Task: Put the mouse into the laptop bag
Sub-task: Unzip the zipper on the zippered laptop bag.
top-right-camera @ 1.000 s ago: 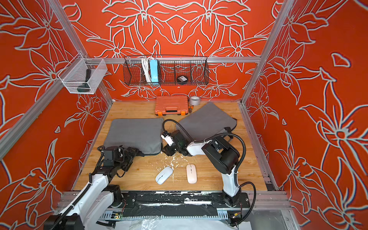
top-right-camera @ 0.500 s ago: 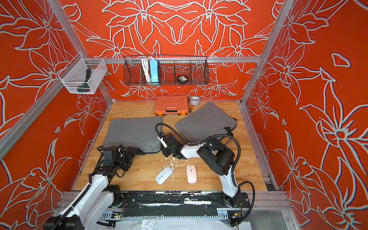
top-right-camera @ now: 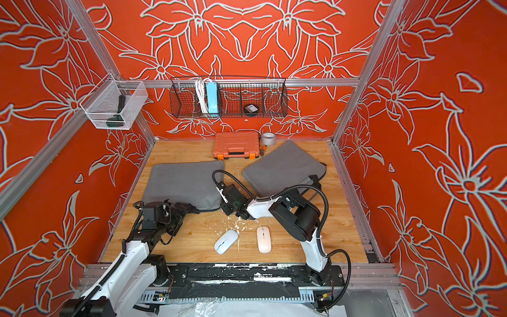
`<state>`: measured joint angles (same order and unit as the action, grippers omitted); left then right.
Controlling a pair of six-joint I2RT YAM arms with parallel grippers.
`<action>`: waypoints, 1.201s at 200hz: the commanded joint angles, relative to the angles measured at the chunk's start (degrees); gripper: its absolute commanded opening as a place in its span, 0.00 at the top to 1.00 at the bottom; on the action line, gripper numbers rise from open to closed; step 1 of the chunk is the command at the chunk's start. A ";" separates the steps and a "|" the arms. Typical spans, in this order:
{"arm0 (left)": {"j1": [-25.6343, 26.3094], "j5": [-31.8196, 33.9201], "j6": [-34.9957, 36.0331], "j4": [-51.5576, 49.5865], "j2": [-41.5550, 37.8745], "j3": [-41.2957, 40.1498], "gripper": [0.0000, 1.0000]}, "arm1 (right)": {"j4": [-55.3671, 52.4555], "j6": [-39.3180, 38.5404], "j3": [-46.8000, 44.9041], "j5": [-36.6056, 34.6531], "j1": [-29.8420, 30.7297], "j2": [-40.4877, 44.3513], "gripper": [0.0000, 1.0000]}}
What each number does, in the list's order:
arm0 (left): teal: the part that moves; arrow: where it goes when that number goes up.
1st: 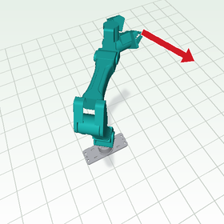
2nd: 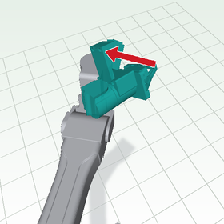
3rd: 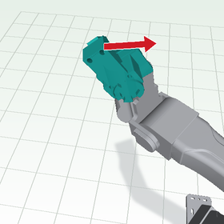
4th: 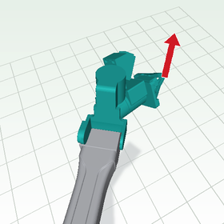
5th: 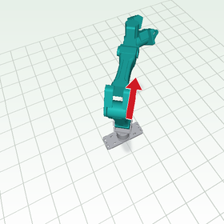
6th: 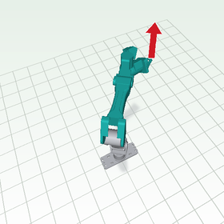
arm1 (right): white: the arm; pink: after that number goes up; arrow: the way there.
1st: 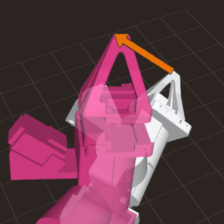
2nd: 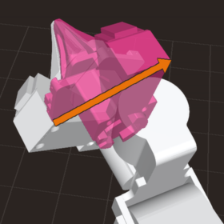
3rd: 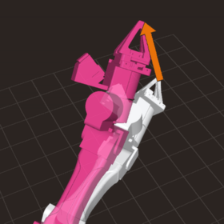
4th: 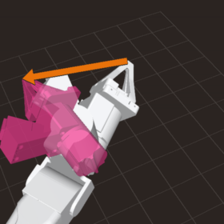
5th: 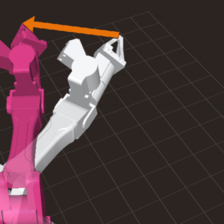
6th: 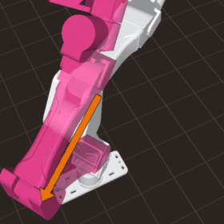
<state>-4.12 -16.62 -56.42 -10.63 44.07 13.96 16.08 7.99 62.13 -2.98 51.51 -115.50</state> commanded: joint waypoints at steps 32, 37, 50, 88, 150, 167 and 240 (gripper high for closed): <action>0.03 0.42 -0.18 0.53 -0.33 -0.94 0.04 | -8.41 0.30 0.81 -0.55 0.00 -4.78 0.97; 0.08 0.01 -0.18 1.00 -0.10 -1.10 0.04 | -8.35 0.35 0.60 -0.62 0.05 -4.56 1.00; 0.08 -0.87 -0.50 2.99 0.59 -1.45 0.04 | -7.87 0.56 -0.27 -0.05 0.05 -3.75 1.00; 0.15 -0.27 -3.95 10.09 5.43 -3.76 0.18 | -5.95 1.13 -2.76 2.46 0.04 -1.03 1.00; 0.24 5.52 -11.09 15.47 10.03 -6.56 0.99 | -4.68 1.83 -7.02 5.49 2.57 4.10 1.00; 0.41 6.37 -12.36 15.34 7.86 -7.06 1.00 | -3.64 2.82 -8.84 5.71 3.95 5.27 1.00; 3.82 9.68 -14.00 13.09 6.74 -4.68 1.00 | -5.22 5.74 -10.34 2.42 12.72 7.27 1.00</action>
<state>-0.95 -8.51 -69.54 3.22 49.60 7.33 15.90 11.99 53.47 -0.12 61.71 -108.51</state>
